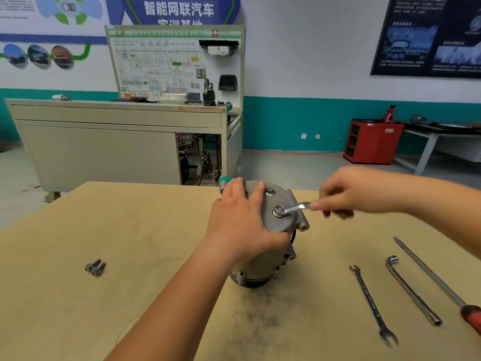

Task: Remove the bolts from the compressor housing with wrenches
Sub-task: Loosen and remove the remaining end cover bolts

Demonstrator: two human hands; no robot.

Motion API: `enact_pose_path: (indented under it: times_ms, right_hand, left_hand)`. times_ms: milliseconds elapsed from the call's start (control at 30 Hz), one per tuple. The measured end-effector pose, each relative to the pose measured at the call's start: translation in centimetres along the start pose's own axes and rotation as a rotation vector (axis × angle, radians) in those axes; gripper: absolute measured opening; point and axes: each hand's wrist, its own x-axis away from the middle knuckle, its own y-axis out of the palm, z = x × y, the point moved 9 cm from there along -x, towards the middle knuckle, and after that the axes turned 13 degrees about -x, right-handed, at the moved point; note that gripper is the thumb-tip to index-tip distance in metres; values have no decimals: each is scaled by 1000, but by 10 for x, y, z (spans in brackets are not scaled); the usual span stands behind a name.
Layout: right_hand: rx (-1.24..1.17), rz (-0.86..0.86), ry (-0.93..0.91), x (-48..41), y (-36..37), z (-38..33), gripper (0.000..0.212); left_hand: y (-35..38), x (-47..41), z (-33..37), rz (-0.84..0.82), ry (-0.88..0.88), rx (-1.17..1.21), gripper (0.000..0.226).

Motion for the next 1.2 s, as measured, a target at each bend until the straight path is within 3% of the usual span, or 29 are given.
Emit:
enact_pose_path:
  times_ms: [100, 233, 433, 600, 933, 1200]
  right_hand:
    - [169, 134, -124, -9, -27, -1, 25]
    - [-474, 305, -152, 2, -47, 8, 21]
    - [-835, -136, 25, 23, 51, -17, 20]
    - [-1226, -195, 51, 26, 84, -41, 17]
    - [-1276, -128, 78, 31, 93, -41, 18]
    - [-1219, -92, 95, 28, 88, -36, 19]
  left_hand:
    - [1, -1, 1, -13, 8, 8, 104]
    - [4, -1, -3, -26, 3, 22, 104]
    - [5, 2, -9, -35, -14, 38, 109]
    - [-1, 4, -5, -40, -15, 18, 119]
    - [-3, 2, 3, -39, -4, -9, 104]
    - [-3, 2, 3, -56, -6, -3, 105]
